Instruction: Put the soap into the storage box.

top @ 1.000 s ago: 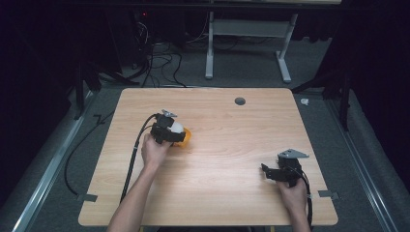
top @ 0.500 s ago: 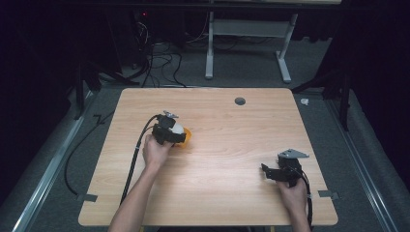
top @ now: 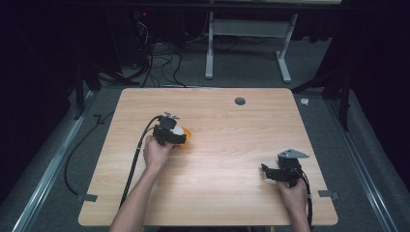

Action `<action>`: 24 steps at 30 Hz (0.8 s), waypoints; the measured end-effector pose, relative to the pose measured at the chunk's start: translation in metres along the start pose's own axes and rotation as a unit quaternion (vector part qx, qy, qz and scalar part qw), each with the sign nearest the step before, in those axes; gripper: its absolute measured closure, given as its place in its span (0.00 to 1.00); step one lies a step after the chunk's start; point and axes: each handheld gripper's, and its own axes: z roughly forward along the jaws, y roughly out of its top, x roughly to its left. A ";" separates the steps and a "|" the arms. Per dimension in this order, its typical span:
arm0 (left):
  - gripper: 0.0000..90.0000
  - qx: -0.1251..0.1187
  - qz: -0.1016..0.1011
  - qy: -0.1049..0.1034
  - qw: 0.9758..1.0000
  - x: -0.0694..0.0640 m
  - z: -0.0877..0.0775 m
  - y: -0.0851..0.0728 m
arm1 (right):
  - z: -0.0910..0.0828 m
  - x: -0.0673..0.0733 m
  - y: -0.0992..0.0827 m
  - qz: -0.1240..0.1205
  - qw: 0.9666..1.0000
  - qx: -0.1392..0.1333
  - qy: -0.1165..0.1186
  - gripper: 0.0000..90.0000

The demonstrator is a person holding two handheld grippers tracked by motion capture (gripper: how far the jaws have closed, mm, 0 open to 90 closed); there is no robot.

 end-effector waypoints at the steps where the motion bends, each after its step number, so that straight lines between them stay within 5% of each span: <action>1: 0.26 -0.003 -0.001 0.000 1.000 0.000 0.000 0.000 | 0.000 0.000 0.000 0.000 1.000 -0.001 0.000 0.25; 7: 0.25 -0.011 0.002 0.005 1.000 0.001 -0.006 -0.001 | 0.000 0.000 0.000 0.000 1.000 -0.001 -0.001 0.25; 12: 0.27 -0.049 -0.002 -0.003 0.999 0.003 -0.023 0.002 | 0.000 0.000 0.000 -0.001 1.000 0.000 -0.002 0.25; 24: 0.25 -0.064 0.000 -0.005 0.998 0.007 -0.039 0.001 | 0.000 0.000 0.000 -0.001 1.000 0.000 -0.002 0.25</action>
